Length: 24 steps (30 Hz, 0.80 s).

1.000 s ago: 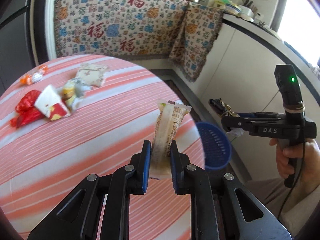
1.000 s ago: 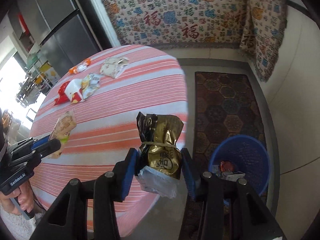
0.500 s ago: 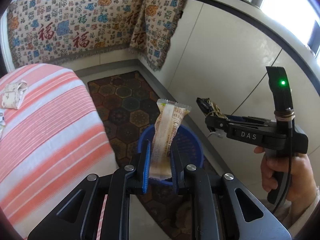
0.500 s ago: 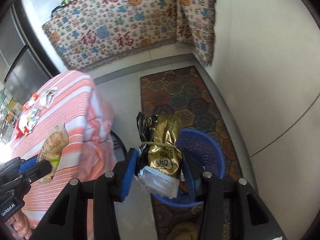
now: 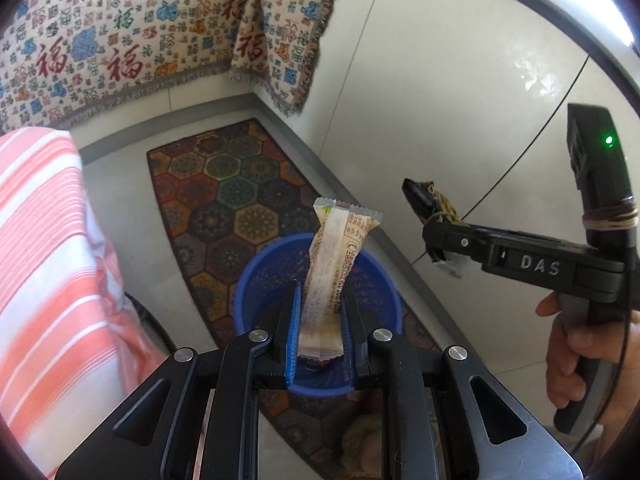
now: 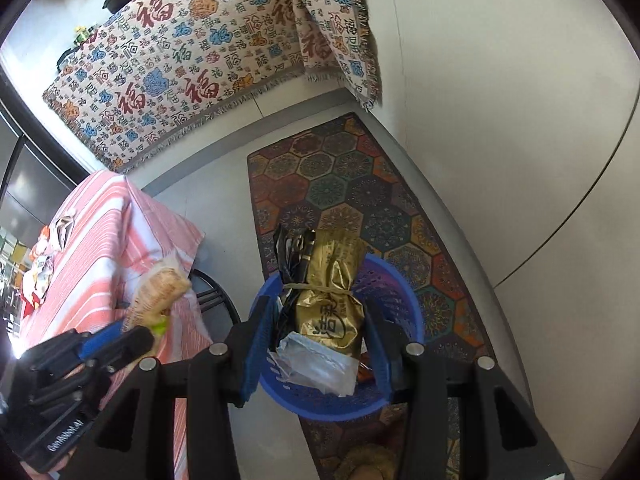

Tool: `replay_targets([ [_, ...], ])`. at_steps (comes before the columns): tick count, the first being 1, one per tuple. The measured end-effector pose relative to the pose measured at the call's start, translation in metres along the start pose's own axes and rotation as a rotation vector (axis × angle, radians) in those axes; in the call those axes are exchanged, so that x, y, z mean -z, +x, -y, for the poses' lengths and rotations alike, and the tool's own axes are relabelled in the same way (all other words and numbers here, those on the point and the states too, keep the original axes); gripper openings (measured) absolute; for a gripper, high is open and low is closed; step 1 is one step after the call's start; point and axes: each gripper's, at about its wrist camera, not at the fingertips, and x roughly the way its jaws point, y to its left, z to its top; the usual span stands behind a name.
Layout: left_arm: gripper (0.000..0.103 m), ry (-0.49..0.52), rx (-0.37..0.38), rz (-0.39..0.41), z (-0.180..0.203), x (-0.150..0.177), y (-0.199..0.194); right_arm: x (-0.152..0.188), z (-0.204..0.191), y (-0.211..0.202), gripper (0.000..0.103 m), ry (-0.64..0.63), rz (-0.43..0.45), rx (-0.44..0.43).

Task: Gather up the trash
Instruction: 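Carry the pastry bag and gold foil bag to the wastebasket and release both, then move both tools back over the table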

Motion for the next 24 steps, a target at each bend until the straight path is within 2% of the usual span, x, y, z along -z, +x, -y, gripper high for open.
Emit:
replay_targets([
  [7, 0.017, 0.016, 0.002, -0.036, 0.008, 0.0, 0.027, -0.008, 0.012, 0.005, 0.046, 0.033, -0.001, -0.027],
  [11, 0.019, 0.04, 0.013, -0.052, 0.01, 0.0, 0.04, -0.011, 0.012, 0.004, 0.05, 0.028, 0.013, -0.029],
  [13, 0.028, 0.046, 0.01, -0.06, 0.01, -0.001, 0.047, -0.012, 0.011, 0.004, 0.051, 0.026, 0.021, -0.033],
  [14, 0.042, 0.046, 0.005, -0.064, 0.01, -0.002, 0.049, -0.012, 0.012, 0.004, 0.052, 0.03, 0.022, -0.035],
  [15, 0.05, 0.043, -0.002, -0.062, 0.008, -0.002, 0.05, -0.013, 0.013, 0.004, 0.052, 0.035, 0.024, -0.033],
  [19, 0.06, 0.018, -0.02, -0.04, 0.004, -0.001, 0.039, -0.014, 0.014, -0.002, 0.052, 0.049, 0.051, -0.031],
  [24, 0.072, 0.023, -0.037, 0.031, -0.005, 0.006, -0.01, -0.016, 0.008, -0.014, 0.053, 0.034, 0.102, -0.008],
])
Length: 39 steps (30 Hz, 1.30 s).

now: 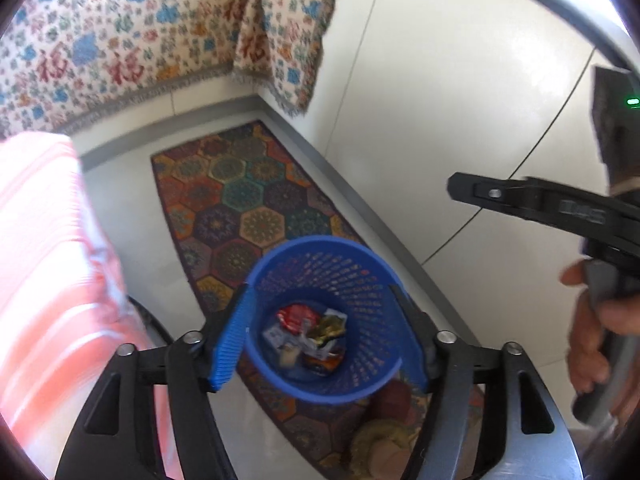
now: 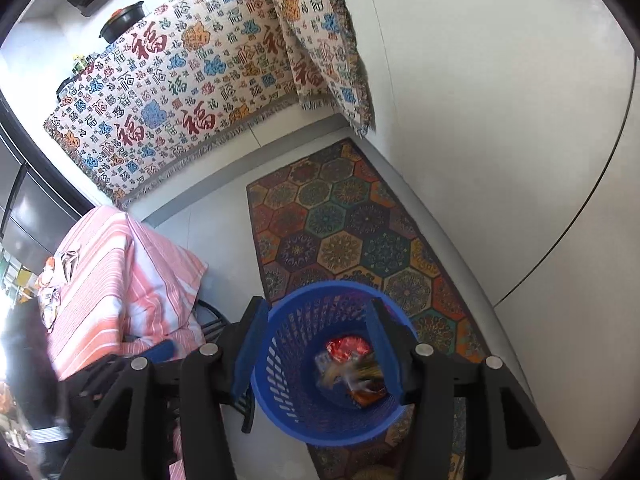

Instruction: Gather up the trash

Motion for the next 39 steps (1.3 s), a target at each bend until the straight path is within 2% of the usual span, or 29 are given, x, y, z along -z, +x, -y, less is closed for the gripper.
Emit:
replay_targets([
  [5, 0.084, -0.007, -0.053, 0.056, -0.027, 0.021, -0.064, -0.004, -0.021, -0.012, 0.053, -0.051, 0.053, 0.008],
  [8, 0.086, -0.028, -0.111, 0.065, -0.056, 0.044, -0.102, -0.002, -0.045, -0.019, 0.054, -0.096, 0.079, -0.007],
  [12, 0.089, -0.097, -0.213, 0.05, -0.111, 0.087, -0.143, 0.008, -0.094, -0.025, 0.056, -0.192, 0.098, -0.041],
  [15, 0.089, -0.156, -0.318, 0.021, -0.159, 0.116, -0.161, 0.028, -0.144, -0.025, 0.056, -0.281, 0.084, -0.1],
  [20, 0.089, -0.285, -0.45, 0.019, -0.233, 0.152, -0.179, 0.081, -0.25, -0.009, 0.056, -0.47, 0.01, -0.204],
  [22, 0.088, -0.329, -0.475, 0.037, -0.259, 0.161, -0.184, 0.104, -0.288, 0.0, 0.056, -0.541, -0.03, -0.233],
  [27, 0.089, -0.381, -0.523, 0.069, -0.305, 0.165, -0.188, 0.143, -0.361, 0.026, 0.056, -0.674, -0.062, -0.205],
  [29, 0.089, -0.378, -0.545, 0.068, -0.319, 0.163, -0.187, 0.148, -0.379, 0.032, 0.061, -0.699, -0.035, -0.173],
  [31, 0.093, -0.386, -0.548, 0.072, -0.333, 0.159, -0.186, 0.152, -0.394, 0.036, 0.061, -0.699, -0.023, -0.17],
  [32, 0.095, -0.389, -0.561, 0.063, -0.34, 0.156, -0.184, 0.151, -0.397, 0.038, 0.065, -0.686, -0.02, -0.168],
  [33, 0.102, -0.389, -0.574, 0.06, -0.346, 0.155, -0.184, 0.151, -0.398, 0.04, 0.068, -0.675, -0.011, -0.161],
  [34, 0.103, -0.393, -0.589, 0.055, -0.353, 0.155, -0.183, 0.151, -0.398, 0.043, 0.072, -0.668, -0.001, -0.156],
  [35, 0.103, -0.408, -0.57, 0.059, -0.36, 0.159, -0.187, 0.15, -0.398, 0.045, 0.073, -0.667, 0.001, -0.154],
  [39, 0.103, -0.435, -0.576, 0.064, -0.364, 0.161, -0.189, 0.148, -0.402, 0.047, 0.075, -0.668, -0.005, -0.159],
])
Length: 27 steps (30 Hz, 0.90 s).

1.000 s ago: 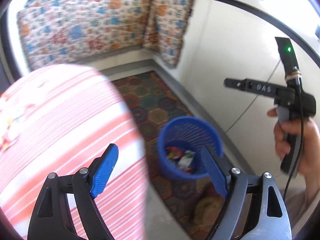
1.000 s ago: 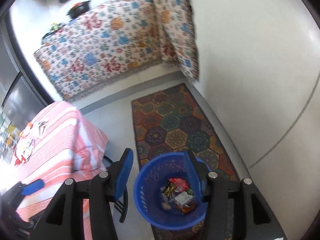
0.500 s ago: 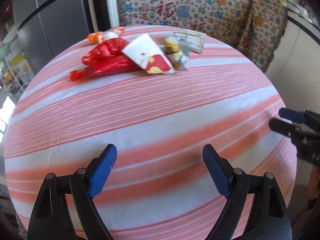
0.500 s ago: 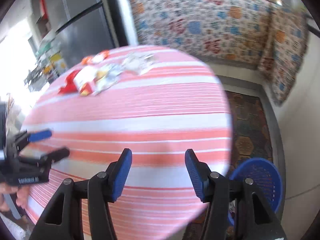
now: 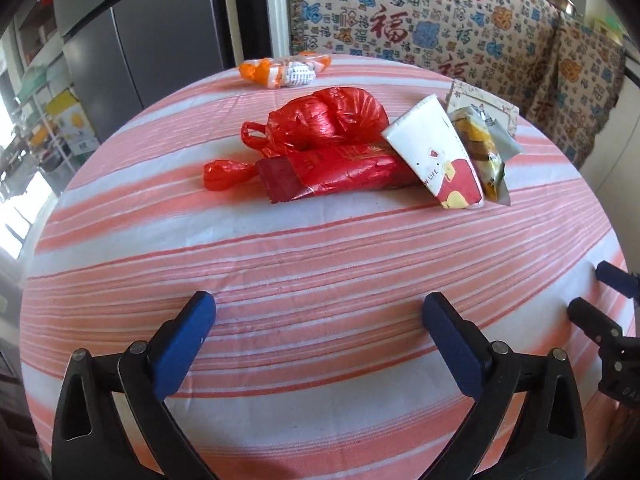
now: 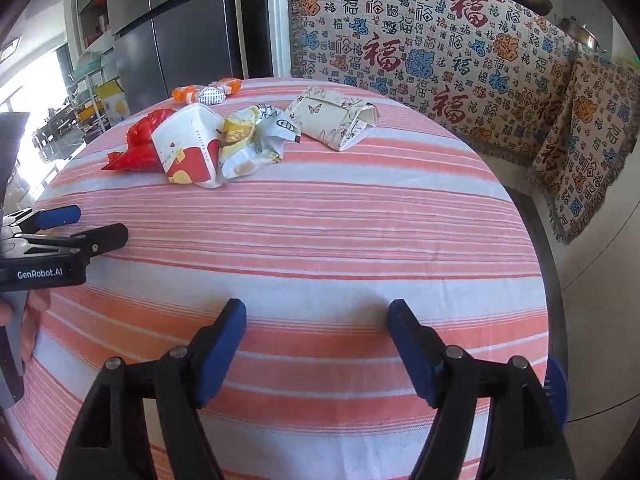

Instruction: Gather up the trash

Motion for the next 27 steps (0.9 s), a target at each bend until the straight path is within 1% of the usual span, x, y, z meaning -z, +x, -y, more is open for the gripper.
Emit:
replay_targets([
  [27, 0.103, -0.003, 0.001, 0.004, 0.0008, 0.0014, -0.0009, -0.0025, 0.0024, -0.0002, 0.076, -0.006, 0.002, -0.01],
])
